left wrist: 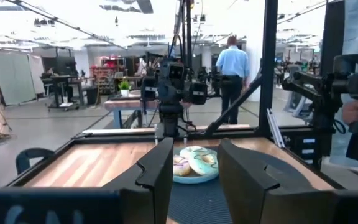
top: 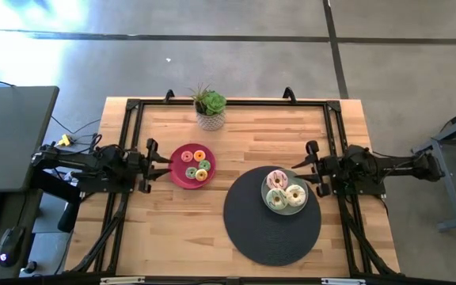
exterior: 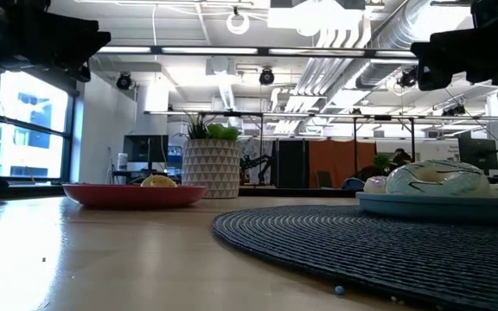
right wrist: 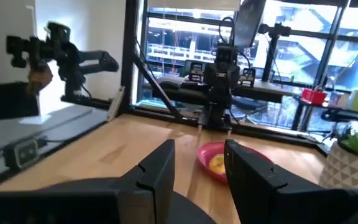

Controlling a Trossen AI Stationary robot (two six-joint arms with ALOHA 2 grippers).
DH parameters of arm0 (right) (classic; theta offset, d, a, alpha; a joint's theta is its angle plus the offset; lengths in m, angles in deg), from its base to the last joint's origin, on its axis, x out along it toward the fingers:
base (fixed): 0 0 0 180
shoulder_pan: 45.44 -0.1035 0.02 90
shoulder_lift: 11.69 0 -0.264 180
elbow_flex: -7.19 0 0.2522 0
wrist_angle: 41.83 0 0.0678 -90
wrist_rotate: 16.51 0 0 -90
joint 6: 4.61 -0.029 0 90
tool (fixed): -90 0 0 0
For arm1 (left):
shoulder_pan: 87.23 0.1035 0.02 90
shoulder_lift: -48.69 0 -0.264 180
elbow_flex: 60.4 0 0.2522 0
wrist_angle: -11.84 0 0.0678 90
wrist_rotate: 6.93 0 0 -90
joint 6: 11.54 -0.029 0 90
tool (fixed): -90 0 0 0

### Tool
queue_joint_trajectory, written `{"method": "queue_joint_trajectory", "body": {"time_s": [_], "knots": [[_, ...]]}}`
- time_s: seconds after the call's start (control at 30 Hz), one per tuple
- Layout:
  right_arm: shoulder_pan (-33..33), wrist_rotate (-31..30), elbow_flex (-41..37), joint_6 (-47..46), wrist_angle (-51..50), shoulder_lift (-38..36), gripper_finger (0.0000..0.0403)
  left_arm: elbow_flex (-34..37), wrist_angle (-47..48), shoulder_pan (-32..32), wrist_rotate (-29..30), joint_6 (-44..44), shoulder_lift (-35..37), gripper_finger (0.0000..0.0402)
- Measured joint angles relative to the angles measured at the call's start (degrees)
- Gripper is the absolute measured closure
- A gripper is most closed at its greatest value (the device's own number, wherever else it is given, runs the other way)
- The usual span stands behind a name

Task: Pick & Place donuts
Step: Return to Home Position

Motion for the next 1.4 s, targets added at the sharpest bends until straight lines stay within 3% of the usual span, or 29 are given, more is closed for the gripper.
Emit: {"method": "queue_joint_trajectory", "body": {"time_s": [0.43, 1.4], "knots": [[0.2, -9.43, 0.0, 0.77, -0.22, 0.02, 0.0274, 0.11, 11.39, 0.0, 0.07, 1.79, -0.01, 0.0282], [0.19, -9.58, 0.04, 0.96, -0.22, 0.02, 0.0274, -0.7, 14.6, 0.0, -0.6, 1.82, -0.51, 0.0282]]}}
